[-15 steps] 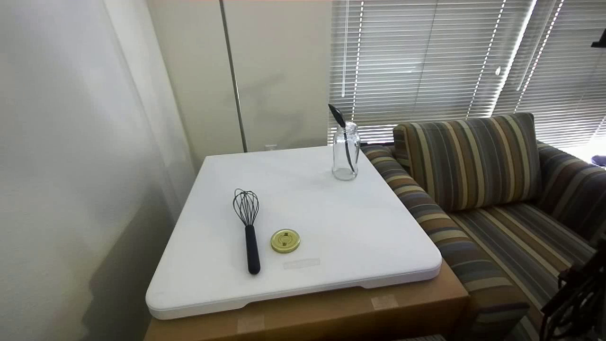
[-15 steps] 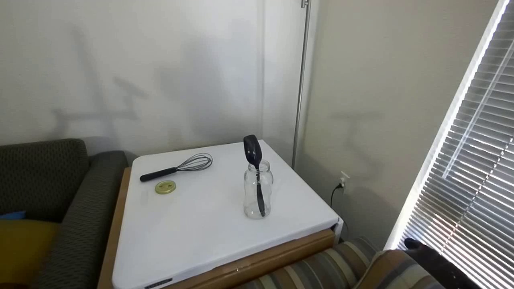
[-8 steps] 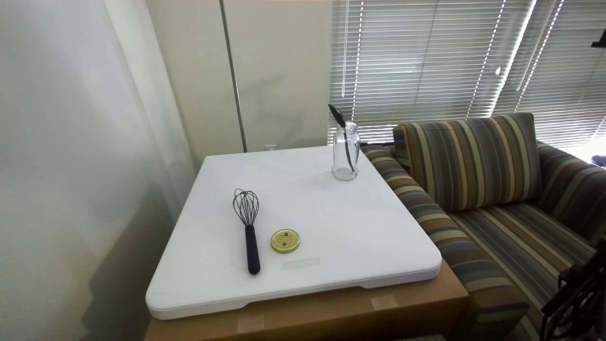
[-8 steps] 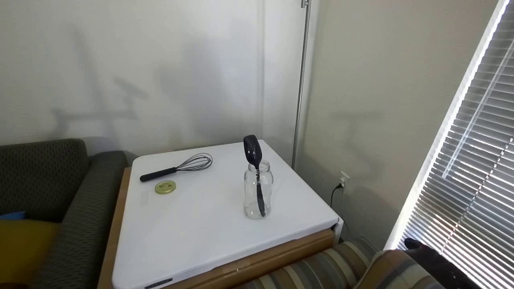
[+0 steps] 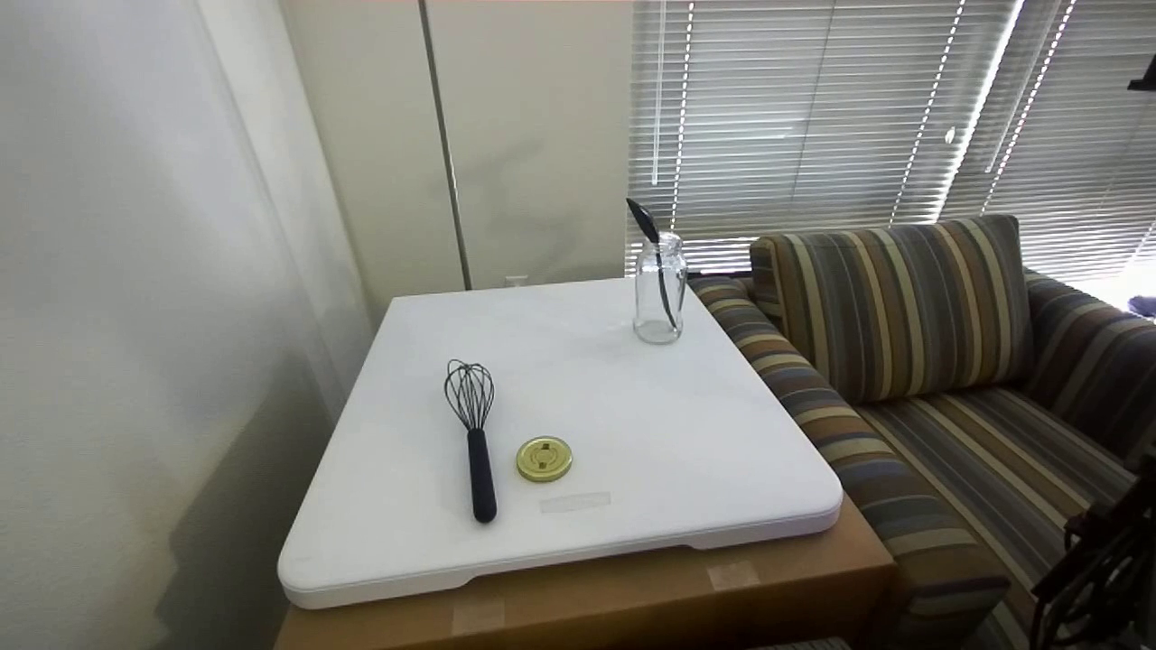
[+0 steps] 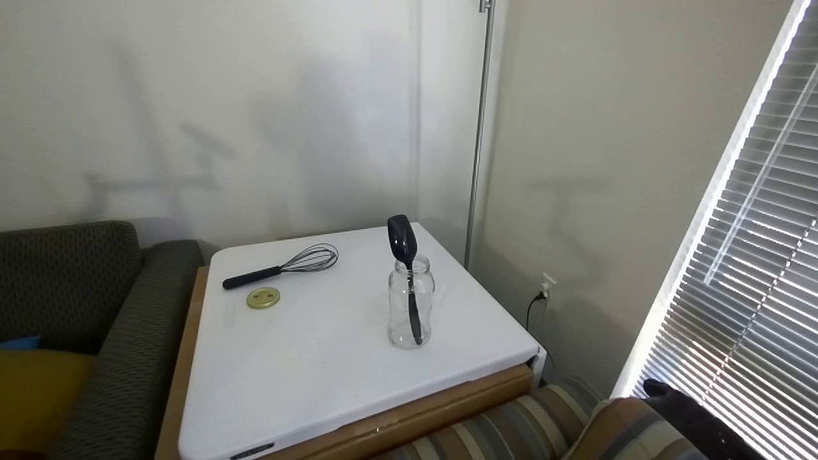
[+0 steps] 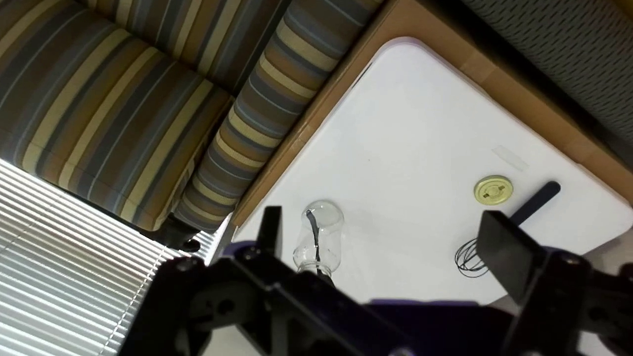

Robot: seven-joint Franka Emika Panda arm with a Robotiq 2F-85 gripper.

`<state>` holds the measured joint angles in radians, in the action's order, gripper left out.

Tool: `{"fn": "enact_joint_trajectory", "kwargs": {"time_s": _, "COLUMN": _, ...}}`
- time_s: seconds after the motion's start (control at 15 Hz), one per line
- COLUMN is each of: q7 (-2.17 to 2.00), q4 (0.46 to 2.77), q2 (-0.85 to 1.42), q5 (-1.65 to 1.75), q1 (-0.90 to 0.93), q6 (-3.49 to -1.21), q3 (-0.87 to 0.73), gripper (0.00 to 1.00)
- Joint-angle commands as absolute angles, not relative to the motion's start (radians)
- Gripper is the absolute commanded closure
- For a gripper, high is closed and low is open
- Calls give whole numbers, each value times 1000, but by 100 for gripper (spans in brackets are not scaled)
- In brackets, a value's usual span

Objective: Move the whisk to the right

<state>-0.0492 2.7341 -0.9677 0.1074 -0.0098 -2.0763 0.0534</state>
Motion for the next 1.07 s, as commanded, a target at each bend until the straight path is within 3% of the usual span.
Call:
{"fn": "enact_joint_trajectory", "kwargs": {"time_s": 0.0, "q7": -58, "q4": 2695, "q2": -827, "q5": 107, "q1": -6, "q6": -2167, "q3": 67, "gripper": 0}}
{"fn": "enact_joint_trajectory", "kwargs": {"time_s": 0.8, "q7": -118, "q4": 2501, "q2": -321, "q5": 84, "q1": 67, "q6": -2406, "q3": 151, "gripper": 0}}
{"fn": "enact_joint_trajectory", "kwargs": {"time_s": 0.87, "q7": -144, "q4": 2566, "q2": -430, "q5": 93, "q1": 63, "q6": -2369, "q3": 151, "gripper": 0}}
{"fn": "enact_joint_trajectory", "kwargs": {"time_s": 1.0, "q7": -143, "q4": 2527, "q2": -357, "q5": 92, "q1": 72, "q6": -2390, "q3": 151, "gripper": 0}}
